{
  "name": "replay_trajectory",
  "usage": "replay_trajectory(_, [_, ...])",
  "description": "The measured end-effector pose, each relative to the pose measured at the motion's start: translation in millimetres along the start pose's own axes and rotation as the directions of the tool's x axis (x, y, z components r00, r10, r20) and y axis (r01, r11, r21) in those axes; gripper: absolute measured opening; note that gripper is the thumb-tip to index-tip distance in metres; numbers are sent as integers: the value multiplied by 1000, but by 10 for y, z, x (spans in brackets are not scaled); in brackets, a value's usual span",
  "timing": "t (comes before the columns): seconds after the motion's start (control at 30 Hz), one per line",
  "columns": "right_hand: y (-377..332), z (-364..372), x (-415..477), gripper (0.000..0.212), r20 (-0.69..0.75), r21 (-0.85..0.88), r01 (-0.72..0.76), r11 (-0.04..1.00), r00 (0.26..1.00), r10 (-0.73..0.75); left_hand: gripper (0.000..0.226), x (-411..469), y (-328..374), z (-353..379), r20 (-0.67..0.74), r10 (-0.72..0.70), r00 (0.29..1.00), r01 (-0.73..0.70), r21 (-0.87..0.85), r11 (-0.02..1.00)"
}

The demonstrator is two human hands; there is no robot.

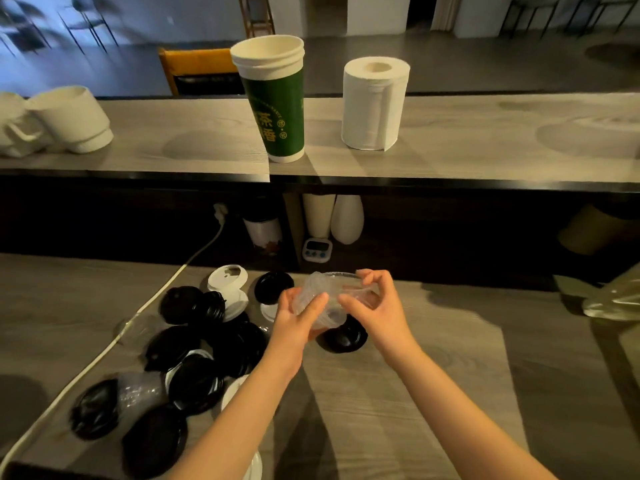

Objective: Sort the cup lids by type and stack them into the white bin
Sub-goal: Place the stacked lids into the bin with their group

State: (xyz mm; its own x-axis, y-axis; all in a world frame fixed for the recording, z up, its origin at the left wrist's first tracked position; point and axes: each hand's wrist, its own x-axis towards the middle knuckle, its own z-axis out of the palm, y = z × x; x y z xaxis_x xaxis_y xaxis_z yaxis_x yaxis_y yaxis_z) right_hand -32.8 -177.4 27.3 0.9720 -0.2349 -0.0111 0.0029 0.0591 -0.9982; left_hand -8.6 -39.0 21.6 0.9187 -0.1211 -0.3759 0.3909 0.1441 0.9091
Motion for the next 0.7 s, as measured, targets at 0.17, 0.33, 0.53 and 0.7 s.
replay_trajectory(0.17, [116, -27, -182, 38, 175, -218, 61, 974, 984, -23, 79, -190, -25, -11, 17, 21, 1000, -20, -33, 999])
replay_trajectory(0.33, [148, -53, -270, 30, 206, -314, 58, 948, 978, 8, 80, -303, -106, -19, 81, 25, 996, -20, -71, 997])
replay_trajectory(0.53, [202, -137, -355, 18, 474, -472, 143, 870, 873, 114, 76, -365, -173, 25, -12, -89, 996, 89, -11, 996])
replay_trajectory(0.7, [184, -212, -386, 19, 465, -293, -14, 956, 872, 155, 59, -475, -179, -134, 90, -102, 991, 79, 230, 970])
